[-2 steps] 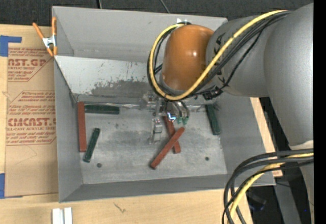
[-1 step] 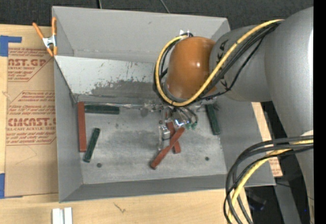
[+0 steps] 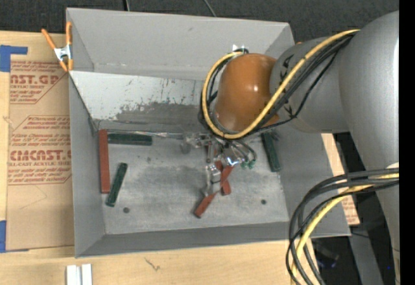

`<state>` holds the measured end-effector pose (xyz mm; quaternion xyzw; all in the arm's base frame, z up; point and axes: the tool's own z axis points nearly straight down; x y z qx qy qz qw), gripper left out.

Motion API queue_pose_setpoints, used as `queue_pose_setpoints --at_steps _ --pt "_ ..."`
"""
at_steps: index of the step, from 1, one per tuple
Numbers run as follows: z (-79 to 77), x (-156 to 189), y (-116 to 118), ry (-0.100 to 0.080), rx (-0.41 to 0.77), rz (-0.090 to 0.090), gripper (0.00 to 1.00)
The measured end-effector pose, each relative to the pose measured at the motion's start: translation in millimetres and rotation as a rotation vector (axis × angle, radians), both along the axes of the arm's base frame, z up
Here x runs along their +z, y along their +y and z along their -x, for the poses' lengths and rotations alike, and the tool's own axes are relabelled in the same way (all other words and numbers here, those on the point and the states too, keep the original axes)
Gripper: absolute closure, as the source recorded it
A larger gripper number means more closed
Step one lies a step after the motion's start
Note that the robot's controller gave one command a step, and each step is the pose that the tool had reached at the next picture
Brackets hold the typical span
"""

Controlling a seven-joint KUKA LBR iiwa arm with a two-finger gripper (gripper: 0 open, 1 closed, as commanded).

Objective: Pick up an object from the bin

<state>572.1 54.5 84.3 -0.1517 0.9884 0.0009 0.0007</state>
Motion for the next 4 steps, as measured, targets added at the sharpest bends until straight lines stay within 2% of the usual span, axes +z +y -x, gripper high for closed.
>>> queue_pose_setpoints --at_steps 1,2,3,4 --pt "5.9 -1.9 -10.4 0.002 0.011 0.0 0.0" --pt "14.8 -0.4 0.2 0.001 0.041 0.0 0.0" --pt "86.2 -13.6 -59.3 0.001 0.166 0.003 1.0" --pt "86.2 -13.6 -59.3 0.001 0.166 0.003 1.0"
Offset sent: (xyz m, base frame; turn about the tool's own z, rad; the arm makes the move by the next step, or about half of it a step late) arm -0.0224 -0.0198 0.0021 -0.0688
